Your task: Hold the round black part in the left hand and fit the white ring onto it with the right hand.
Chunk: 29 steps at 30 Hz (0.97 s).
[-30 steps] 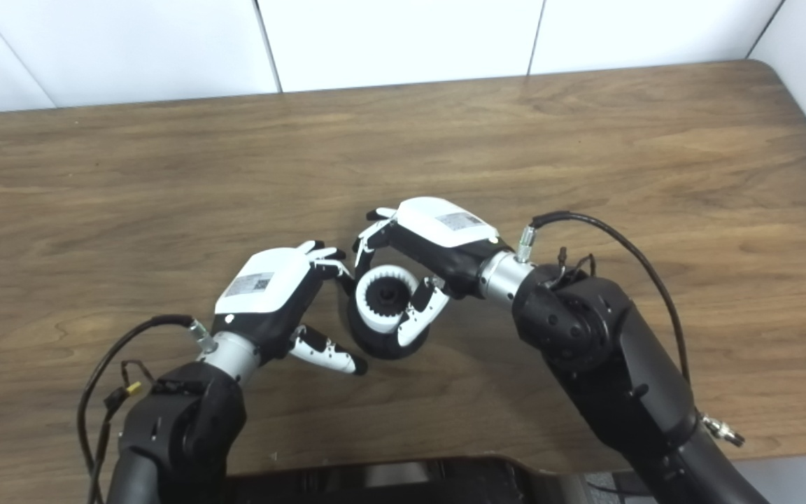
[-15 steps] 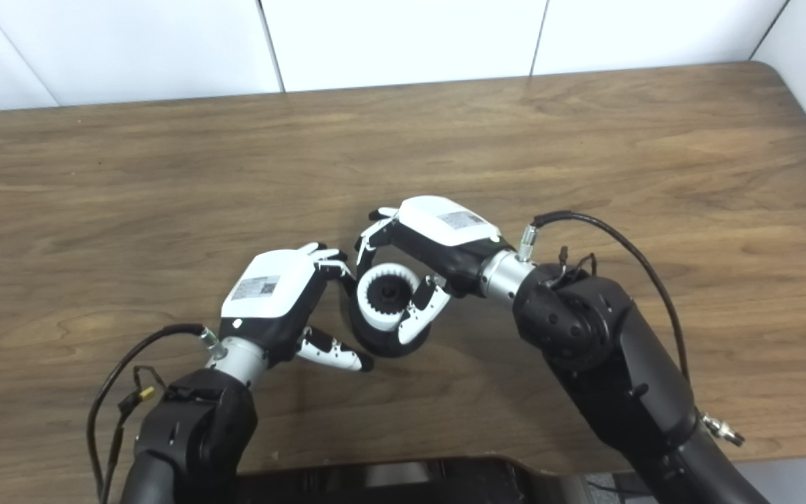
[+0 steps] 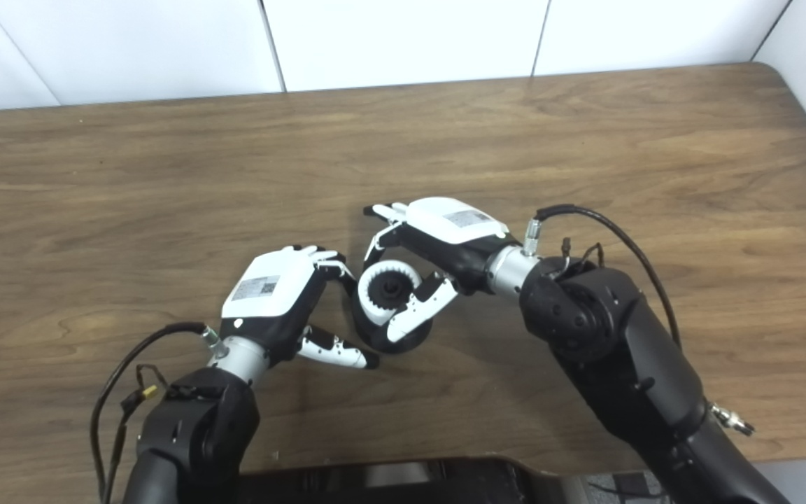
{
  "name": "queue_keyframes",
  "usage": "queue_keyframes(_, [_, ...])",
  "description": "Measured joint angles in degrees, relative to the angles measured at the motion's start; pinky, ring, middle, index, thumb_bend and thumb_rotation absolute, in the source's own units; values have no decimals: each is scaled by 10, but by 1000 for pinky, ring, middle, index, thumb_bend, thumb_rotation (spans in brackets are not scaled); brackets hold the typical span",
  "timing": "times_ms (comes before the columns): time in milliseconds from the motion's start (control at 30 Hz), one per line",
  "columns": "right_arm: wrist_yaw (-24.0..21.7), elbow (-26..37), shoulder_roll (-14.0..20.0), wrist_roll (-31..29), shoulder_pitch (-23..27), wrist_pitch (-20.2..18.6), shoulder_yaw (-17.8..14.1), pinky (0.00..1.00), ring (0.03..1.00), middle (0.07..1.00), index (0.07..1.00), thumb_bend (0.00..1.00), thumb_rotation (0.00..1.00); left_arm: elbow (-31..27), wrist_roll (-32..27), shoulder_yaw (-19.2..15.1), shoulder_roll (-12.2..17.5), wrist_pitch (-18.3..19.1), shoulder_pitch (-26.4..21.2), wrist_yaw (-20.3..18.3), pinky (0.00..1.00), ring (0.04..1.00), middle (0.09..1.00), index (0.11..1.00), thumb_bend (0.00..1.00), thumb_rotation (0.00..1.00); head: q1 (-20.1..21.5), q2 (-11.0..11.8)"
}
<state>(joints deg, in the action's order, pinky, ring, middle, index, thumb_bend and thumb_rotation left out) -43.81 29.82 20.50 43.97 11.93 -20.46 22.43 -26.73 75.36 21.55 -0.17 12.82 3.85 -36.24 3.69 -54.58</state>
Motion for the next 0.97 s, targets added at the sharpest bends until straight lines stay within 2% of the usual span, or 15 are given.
queue_keyframes(200, [1, 0, 0, -9, -4, -1, -6, 1000, 1000, 1000, 1000, 1000, 601, -1, 17, 1, -2, 0, -3, -9, 961, 924, 893, 797, 1000, 418, 0, 1])
queue_keyframes(400, [-1, 0, -1, -28, -5, -18, -16, 1000, 1000, 1000, 1000, 1000, 587, -9, 6, -13, -7, 4, -4, -33, 976, 944, 911, 850, 1000, 381, 2, 9])
queue_keyframes(667, [-1, 9, -4, -82, -18, -58, -53, 989, 1000, 1000, 1000, 1000, 574, -18, -8, -25, -5, 4, -3, -53, 949, 939, 920, 861, 1000, 381, 3, 15])
queue_keyframes(800, [13, 9, -11, -101, -27, -60, -64, 958, 1000, 1000, 1000, 1000, 575, -19, -8, -25, -5, 4, -3, -57, 951, 936, 920, 862, 1000, 385, 2, 18])
queue_keyframes(967, [28, 9, -11, -122, -38, -59, -66, 968, 1000, 1000, 1000, 1000, 572, -19, -5, -25, -5, 3, -3, -59, 950, 932, 915, 857, 1000, 383, 3, 18])
